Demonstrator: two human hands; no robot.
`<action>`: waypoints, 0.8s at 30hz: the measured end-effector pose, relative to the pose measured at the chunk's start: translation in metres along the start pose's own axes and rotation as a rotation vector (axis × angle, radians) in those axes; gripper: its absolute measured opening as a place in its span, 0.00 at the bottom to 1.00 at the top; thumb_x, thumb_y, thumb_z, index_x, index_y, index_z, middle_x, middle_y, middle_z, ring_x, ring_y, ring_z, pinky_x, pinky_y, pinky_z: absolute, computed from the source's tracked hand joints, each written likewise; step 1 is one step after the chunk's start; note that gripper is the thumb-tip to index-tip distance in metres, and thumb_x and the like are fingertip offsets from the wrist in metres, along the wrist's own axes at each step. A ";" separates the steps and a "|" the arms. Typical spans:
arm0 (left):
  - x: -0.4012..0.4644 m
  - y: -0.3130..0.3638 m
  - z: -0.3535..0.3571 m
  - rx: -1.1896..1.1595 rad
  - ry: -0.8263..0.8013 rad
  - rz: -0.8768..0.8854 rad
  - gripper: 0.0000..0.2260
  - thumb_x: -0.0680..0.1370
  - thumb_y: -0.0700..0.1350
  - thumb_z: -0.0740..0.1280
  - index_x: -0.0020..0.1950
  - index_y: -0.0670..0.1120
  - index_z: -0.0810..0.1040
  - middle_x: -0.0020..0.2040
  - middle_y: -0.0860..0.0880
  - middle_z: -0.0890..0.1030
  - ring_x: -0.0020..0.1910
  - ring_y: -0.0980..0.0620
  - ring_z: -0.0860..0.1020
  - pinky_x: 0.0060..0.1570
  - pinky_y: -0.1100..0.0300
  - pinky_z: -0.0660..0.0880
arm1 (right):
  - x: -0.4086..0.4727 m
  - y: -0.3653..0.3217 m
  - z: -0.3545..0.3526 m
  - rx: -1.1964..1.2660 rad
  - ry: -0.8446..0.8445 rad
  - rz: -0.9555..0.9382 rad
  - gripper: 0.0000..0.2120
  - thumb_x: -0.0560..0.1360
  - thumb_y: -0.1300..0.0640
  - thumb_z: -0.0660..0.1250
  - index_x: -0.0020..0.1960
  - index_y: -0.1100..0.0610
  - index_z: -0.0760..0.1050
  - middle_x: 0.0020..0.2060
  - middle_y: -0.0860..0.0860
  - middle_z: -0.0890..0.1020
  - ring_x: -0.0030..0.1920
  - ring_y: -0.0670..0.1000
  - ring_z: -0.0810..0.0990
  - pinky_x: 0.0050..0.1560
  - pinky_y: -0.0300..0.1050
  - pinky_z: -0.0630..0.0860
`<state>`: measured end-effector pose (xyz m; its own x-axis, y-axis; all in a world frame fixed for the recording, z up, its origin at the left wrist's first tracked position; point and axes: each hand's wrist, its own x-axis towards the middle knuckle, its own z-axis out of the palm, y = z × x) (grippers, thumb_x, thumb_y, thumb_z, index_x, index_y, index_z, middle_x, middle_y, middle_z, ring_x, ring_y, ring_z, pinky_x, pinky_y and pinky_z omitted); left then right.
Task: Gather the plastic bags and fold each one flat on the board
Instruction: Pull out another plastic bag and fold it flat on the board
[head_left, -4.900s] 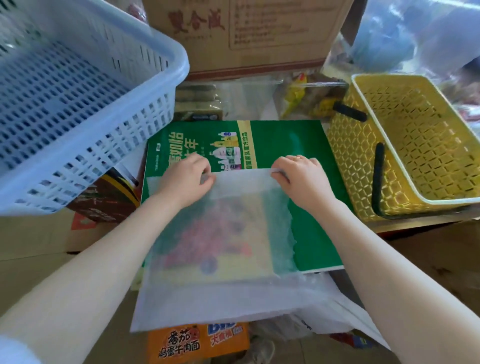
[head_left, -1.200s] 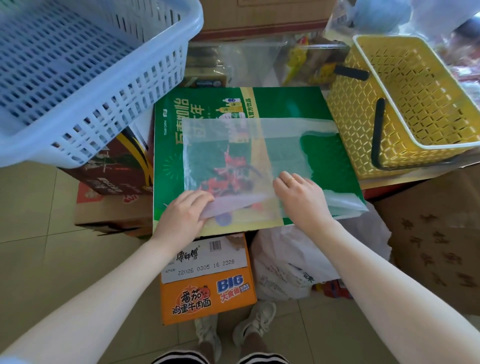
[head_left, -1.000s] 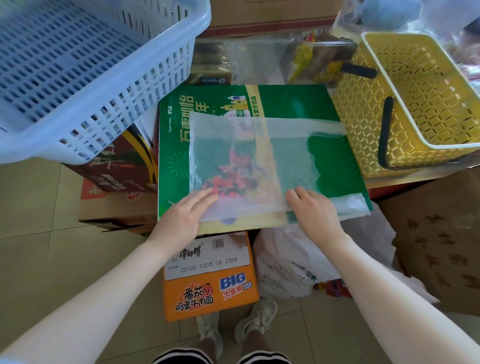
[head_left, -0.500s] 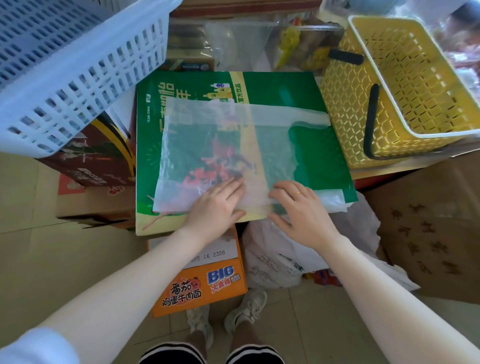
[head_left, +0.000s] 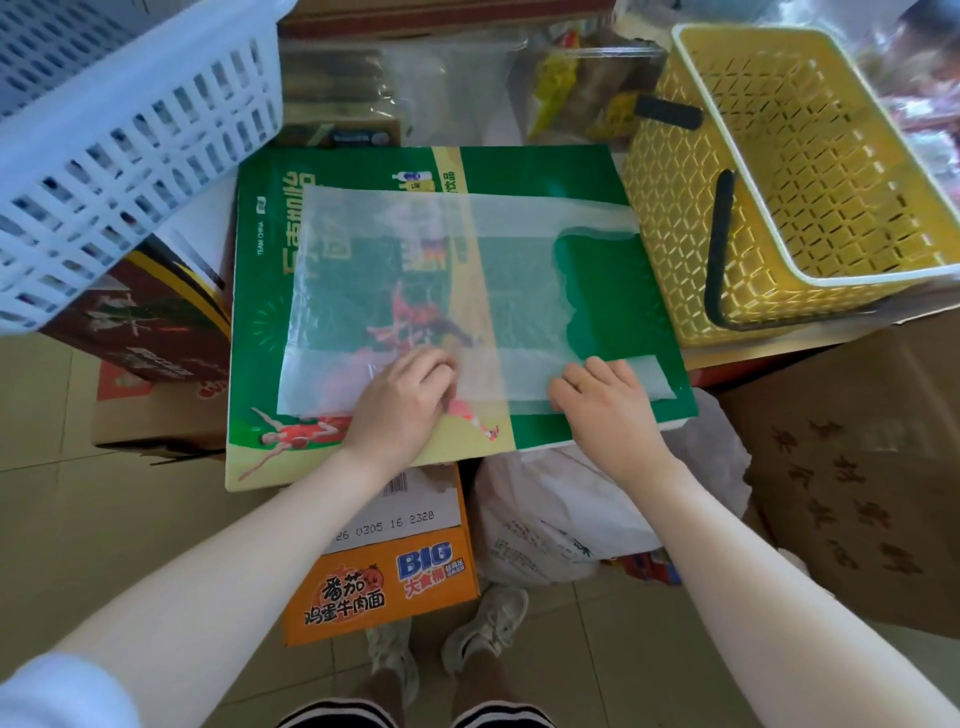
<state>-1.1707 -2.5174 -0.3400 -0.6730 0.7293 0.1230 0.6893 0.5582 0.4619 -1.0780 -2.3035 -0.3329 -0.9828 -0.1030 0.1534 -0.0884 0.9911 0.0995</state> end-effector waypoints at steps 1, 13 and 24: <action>-0.002 0.002 0.000 -0.005 0.005 -0.003 0.05 0.71 0.33 0.66 0.36 0.40 0.74 0.49 0.40 0.80 0.51 0.41 0.78 0.50 0.47 0.78 | -0.004 -0.002 -0.001 0.023 -0.026 -0.005 0.05 0.64 0.64 0.58 0.34 0.58 0.71 0.31 0.53 0.74 0.33 0.55 0.72 0.37 0.46 0.58; -0.015 -0.006 -0.012 -0.095 0.088 -0.183 0.11 0.77 0.45 0.60 0.51 0.40 0.78 0.60 0.42 0.77 0.56 0.43 0.77 0.57 0.52 0.72 | 0.038 -0.074 0.009 0.285 -0.246 0.123 0.30 0.77 0.40 0.46 0.74 0.55 0.59 0.73 0.55 0.62 0.73 0.58 0.60 0.72 0.56 0.55; -0.029 -0.025 -0.009 0.156 -0.039 -0.415 0.28 0.74 0.60 0.52 0.69 0.43 0.61 0.76 0.43 0.47 0.75 0.47 0.45 0.71 0.56 0.38 | -0.022 -0.010 0.015 0.197 -0.297 0.432 0.36 0.75 0.33 0.36 0.76 0.52 0.55 0.75 0.58 0.57 0.74 0.63 0.55 0.72 0.58 0.52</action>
<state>-1.1710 -2.5558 -0.3477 -0.8926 0.4438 -0.0793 0.3973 0.8575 0.3268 -1.0581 -2.3098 -0.3518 -0.9372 0.3162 -0.1474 0.3322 0.9378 -0.1009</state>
